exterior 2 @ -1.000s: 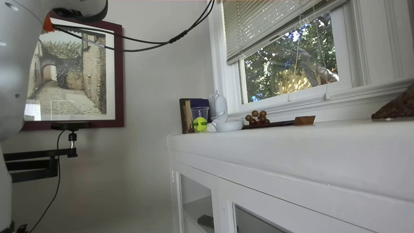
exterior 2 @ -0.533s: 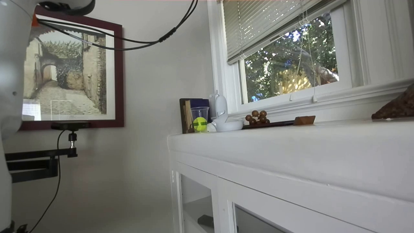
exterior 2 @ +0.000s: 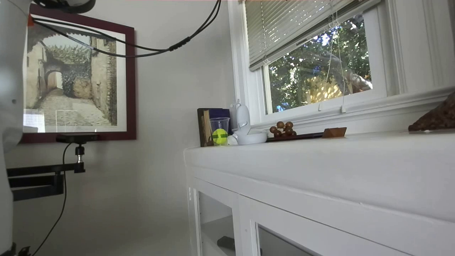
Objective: Close the blinds.
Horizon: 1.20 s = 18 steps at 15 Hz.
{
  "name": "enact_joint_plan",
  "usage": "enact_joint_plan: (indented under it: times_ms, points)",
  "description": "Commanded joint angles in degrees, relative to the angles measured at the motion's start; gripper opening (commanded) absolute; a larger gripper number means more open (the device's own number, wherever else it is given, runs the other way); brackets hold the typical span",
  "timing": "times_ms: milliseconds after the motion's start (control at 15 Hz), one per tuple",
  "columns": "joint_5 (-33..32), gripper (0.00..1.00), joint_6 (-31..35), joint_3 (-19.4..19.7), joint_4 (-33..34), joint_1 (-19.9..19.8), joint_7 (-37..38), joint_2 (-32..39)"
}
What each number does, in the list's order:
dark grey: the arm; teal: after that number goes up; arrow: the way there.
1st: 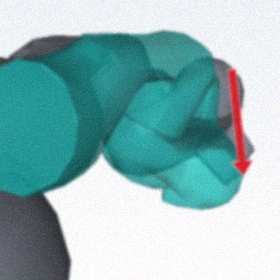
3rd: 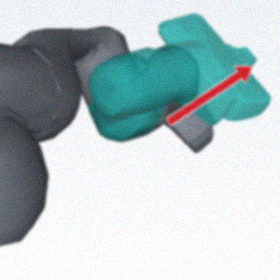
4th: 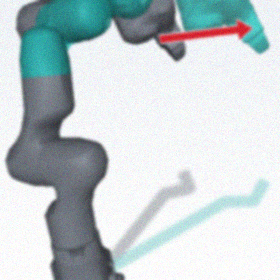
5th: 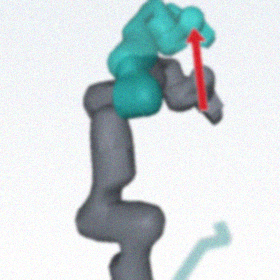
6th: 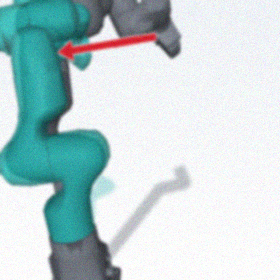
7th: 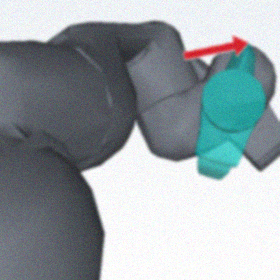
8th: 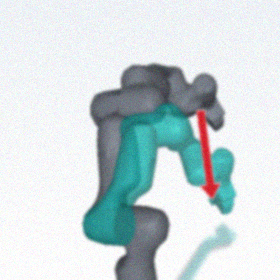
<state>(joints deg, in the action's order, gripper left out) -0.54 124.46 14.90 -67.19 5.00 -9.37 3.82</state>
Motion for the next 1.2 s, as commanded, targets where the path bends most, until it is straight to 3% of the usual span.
enact_joint_plan:
  times_ms: [0, 400, 533, 600, 867, 1133]
  points:
    - [-2.77, 1.0, 5.97, -0.72, -14.01, 1.37, 1.5, -7.63]
    - [-5.99, 1.0, 11.6, -1.25, -30.08, 0.75, 2.19, -15.83]
    - [-7.27, 1.0, 16.22, -1.41, -35.86, 0.44, 1.92, -17.71]
    - [-6.06, 1.0, 17.9, -4.53, -38.51, -3.26, 1.09, -18.46]
    - [-4.81, 1.0, 27.06, -6.1, -49.93, -5.45, 0.44, -20.75]
    - [-4.96, 1.0, 36.94, -6.34, -55.75, -7.09, 0.18, -18.98]
